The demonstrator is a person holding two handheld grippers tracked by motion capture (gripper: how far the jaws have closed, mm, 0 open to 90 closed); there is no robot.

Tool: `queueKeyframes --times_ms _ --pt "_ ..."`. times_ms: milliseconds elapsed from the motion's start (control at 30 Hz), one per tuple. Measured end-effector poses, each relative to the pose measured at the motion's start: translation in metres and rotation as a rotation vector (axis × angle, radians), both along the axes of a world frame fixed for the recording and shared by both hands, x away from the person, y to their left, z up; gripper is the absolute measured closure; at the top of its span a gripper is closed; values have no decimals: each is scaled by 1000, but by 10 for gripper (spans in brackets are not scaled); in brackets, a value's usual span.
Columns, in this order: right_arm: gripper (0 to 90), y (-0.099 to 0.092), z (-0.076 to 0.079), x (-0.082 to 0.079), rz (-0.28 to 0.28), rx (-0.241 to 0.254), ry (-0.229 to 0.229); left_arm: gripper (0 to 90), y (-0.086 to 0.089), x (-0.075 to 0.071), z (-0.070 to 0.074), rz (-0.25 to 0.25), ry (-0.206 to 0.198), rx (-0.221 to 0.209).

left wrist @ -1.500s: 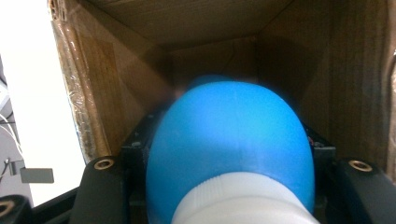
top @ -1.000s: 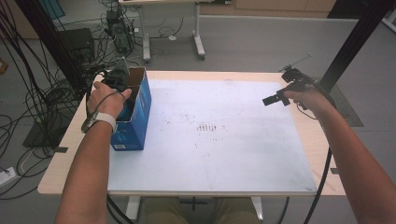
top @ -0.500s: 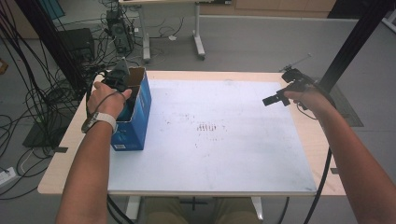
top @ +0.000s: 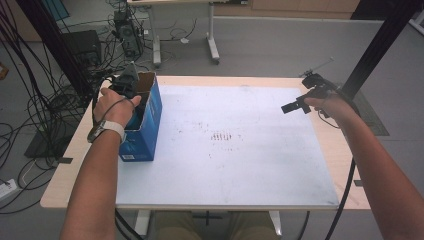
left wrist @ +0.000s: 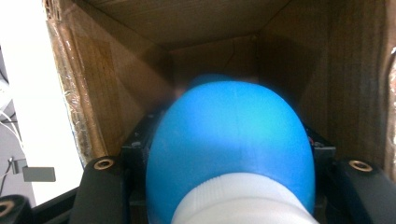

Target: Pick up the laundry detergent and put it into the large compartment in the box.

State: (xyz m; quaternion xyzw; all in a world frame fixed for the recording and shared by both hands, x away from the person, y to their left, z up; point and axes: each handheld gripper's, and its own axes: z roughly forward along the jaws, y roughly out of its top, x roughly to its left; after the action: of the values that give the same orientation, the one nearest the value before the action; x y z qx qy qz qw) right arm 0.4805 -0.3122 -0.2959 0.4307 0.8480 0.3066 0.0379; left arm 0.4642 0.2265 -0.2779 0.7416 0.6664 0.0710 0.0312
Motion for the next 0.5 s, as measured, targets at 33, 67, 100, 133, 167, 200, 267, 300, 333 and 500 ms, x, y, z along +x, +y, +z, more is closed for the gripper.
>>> queueKeyframes --times_ms 33,67,100,133,167,200,267,300,333,500 --pt "61 0 0 0 0 -1 1 389 0 0 0 1 -1 -1" --pt "61 0 0 0 0 -1 1 388 0 0 0 0 0 0" --pt "61 0 0 0 1 -1 1 388 0 0 0 0 0 0" --pt "61 1 0 0 1 -2 1 389 0 0 0 1 0 0" --pt "61 1 0 0 1 0 1 389 0 0 0 0 1 1" --pt "61 1 0 0 1 0 1 388 0 0 0 0 1 1" --pt "61 1 0 0 2 0 0 388 0 0 0 1 -5 1" --pt "61 1 0 0 2 -1 0 389 0 -1 0 2 -6 1" --pt "61 1 0 0 3 -1 0 389 0 -1 0 3 -1 1" --pt "61 1 0 0 4 0 -1 389 0 -1 0 3 1 2"
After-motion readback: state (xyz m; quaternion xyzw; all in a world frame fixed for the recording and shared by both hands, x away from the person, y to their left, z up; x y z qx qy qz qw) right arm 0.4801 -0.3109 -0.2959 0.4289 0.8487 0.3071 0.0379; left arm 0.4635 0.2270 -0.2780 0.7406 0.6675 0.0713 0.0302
